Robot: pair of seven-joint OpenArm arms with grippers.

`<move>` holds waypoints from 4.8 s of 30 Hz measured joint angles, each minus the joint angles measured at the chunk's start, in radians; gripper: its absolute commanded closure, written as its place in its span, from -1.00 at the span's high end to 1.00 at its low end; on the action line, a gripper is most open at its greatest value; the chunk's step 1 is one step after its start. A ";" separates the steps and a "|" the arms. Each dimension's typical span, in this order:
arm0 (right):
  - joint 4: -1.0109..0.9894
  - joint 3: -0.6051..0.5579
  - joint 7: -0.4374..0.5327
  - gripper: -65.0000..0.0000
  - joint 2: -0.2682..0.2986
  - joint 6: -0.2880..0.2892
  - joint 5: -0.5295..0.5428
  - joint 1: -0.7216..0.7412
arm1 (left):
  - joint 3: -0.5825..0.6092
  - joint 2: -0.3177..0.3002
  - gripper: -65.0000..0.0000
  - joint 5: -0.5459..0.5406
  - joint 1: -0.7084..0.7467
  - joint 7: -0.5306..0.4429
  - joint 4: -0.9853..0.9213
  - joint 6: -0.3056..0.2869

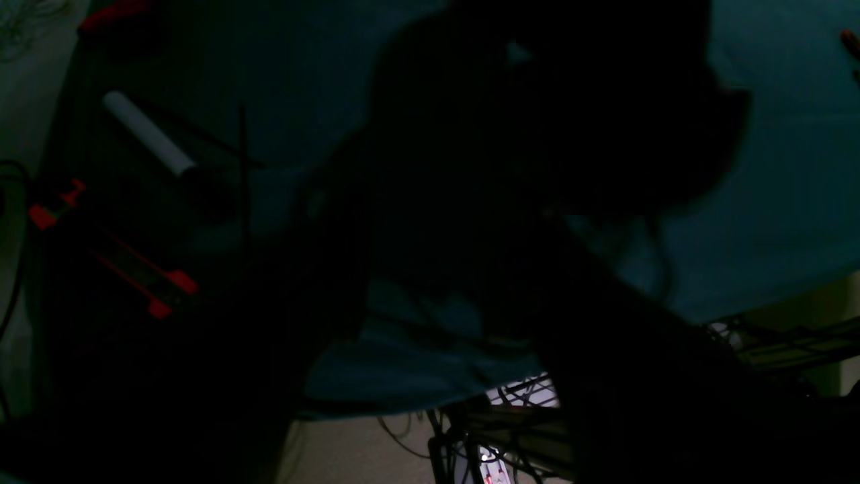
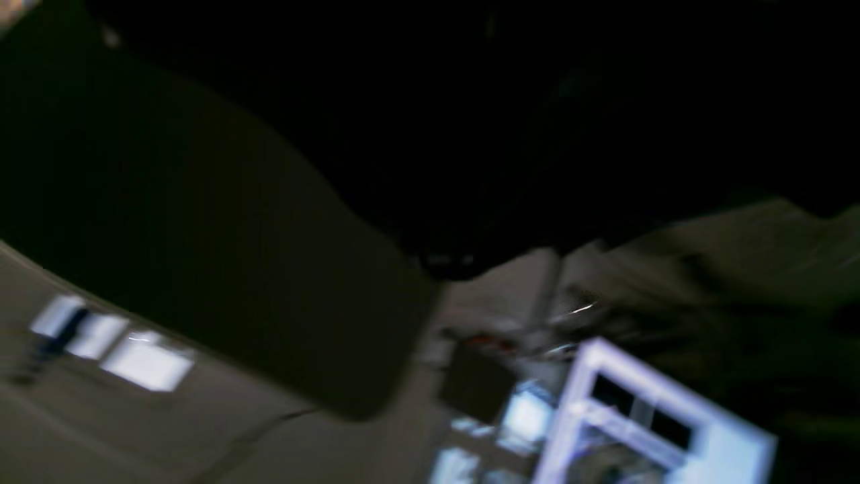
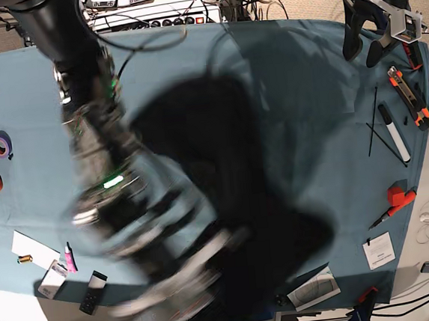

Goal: Layout the t-shirt on the table in an organized manner, then fold the t-shirt properly
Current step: 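Lift the black t-shirt with the right gripper and drag it across the table, then grasp the t-shirt with the left gripper beside the right gripper, then lift the t-shirt with both grippers and spread it apart across the table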

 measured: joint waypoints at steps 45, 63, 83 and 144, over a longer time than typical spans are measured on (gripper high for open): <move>-0.119 0.547 -0.243 -1.00 0.298 -0.005 0.127 -0.539 | 0.835 -0.064 0.22 0.414 -0.608 0.142 -0.335 0.435; -0.119 0.547 -0.242 -1.00 0.298 -0.005 0.085 -0.539 | 0.845 -0.032 0.22 0.147 -0.845 0.243 -0.606 0.422; -0.119 0.547 -0.230 -1.00 0.298 -0.005 0.098 -0.539 | 0.846 0.004 -1.00 0.237 -0.883 0.262 -0.608 0.505; -0.445 0.616 -0.504 -1.00 0.220 0.076 0.455 -0.358 | 0.821 -0.421 -1.00 0.112 -1.002 0.653 -0.663 0.478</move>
